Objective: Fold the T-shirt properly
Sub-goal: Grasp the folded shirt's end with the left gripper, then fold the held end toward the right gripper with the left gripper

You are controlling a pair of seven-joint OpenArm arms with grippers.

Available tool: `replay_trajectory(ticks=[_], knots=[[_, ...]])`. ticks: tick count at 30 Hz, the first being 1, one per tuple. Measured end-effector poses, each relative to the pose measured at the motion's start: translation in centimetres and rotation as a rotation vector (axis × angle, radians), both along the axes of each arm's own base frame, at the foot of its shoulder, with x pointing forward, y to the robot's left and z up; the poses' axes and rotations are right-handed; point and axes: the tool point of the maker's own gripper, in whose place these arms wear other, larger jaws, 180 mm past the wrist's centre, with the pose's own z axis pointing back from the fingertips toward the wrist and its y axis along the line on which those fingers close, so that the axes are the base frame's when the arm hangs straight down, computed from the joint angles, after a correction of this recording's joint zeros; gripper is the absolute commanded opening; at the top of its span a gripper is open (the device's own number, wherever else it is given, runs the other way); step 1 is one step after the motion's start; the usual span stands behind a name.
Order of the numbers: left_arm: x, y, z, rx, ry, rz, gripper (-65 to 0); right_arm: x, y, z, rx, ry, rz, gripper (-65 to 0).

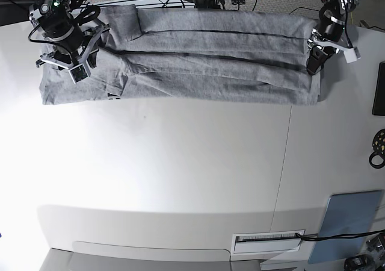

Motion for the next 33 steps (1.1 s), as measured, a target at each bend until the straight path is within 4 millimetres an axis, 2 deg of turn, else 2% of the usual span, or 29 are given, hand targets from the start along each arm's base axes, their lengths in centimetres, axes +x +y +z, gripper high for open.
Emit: replay_trajectory(ticks=[4, 10, 15, 17, 21, 24, 27, 33], knots=[[0.6, -0.9, 2.8, -0.038, -0.067, -0.041, -65.0, 0.2, -0.2, 0.2, -0.016, -0.015, 0.002, -48.0], [1.6, -3.5, 6.2, -0.068, -0.134, -0.14, -65.0, 0.8, -0.9, 0.7, -0.076, -0.058, 0.009, -48.0], [1.6, -6.3, 6.9, -0.128, -0.115, -0.148, -65.0, 1.4, -0.8, 1.2, -0.076, -0.086, 0.018, -48.0], [1.7, -7.4, 7.8, -0.19, -0.131, -0.151, -65.0, 2.0, -0.9, 1.6, -0.079, -0.106, 0.018, -48.0], [1.6, -8.8, 9.4, -0.209, -0.175, -0.165, -65.0, 3.4, -1.0, 2.5, -0.085, -0.149, 0.014, -48.0], [0.9, -11.5, 8.7, -0.263, -0.125, -0.218, -65.0, 4.5, -1.4, 3.4, -0.117, -0.19, 0.01, -48.0], [0.4, -15.8, 8.4, -0.317, -0.109, -0.31, -65.0, 5.3, -3.0, 4.6, -0.199, -0.241, -0.035, -48.0], [0.9, -23.2, 8.8, -0.392, -0.107, -0.403, -65.0, 5.1, -6.7, 6.2, -0.341, -0.279, -0.16, -48.0]])
